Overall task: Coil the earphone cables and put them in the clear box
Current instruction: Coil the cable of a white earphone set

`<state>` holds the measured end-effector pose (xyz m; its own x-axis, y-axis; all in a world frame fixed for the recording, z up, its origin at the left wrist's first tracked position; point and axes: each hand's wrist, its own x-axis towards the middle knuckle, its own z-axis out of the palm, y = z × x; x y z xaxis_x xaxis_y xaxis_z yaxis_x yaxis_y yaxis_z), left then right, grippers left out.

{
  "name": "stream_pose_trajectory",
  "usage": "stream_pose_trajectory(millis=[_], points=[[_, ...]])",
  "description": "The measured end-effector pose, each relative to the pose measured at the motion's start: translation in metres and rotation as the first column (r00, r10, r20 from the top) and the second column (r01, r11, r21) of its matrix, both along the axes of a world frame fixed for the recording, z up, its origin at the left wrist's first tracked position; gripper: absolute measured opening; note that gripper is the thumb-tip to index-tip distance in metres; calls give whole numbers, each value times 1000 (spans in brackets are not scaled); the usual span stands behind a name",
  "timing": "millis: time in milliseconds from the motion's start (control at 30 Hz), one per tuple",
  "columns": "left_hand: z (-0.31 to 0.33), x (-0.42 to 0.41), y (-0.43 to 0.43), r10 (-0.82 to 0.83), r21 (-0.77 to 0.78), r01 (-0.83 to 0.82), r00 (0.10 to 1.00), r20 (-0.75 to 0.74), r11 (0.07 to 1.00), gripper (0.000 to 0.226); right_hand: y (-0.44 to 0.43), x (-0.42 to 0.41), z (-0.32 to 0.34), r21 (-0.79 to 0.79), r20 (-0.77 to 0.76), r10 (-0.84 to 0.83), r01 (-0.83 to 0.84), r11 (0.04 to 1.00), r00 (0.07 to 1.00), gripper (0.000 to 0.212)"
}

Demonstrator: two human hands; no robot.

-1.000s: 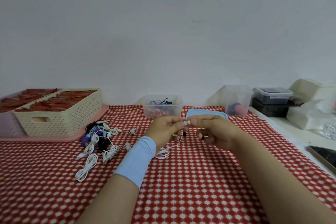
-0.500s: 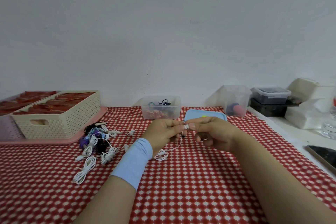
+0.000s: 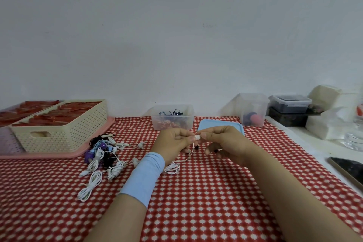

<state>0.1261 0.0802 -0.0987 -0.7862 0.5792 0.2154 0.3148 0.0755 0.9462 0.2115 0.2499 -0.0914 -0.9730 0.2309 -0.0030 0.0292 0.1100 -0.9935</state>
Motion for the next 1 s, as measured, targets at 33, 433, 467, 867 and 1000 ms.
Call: stream_pose_trajectory(millis=[33, 433, 467, 867, 1000], points=[[0, 0, 0, 8, -7, -8, 1000, -14, 1000, 7, -1, 1, 1, 11, -5, 1, -1, 1000, 1000, 20], [-2, -2, 0, 37, -13, -38, 998, -54, 999, 9, -7, 3, 2, 208, -104, -64, 85, 974, 992, 11], [-2, -3, 1, 33, -11, -34, 999, -36, 999, 7, -7, 3, 2, 199, -106, -63, 83, 976, 992, 12], [4, -3, -3, -171, 49, 168, 982, 77, 985, 8, -1, 3, 2, -194, 49, 186, -173, 966, 981, 24], [1, -4, -4, -190, 40, 187, 978, 80, 981, 8, -1, 1, 1, -191, 86, 201, -182, 965, 976, 22]])
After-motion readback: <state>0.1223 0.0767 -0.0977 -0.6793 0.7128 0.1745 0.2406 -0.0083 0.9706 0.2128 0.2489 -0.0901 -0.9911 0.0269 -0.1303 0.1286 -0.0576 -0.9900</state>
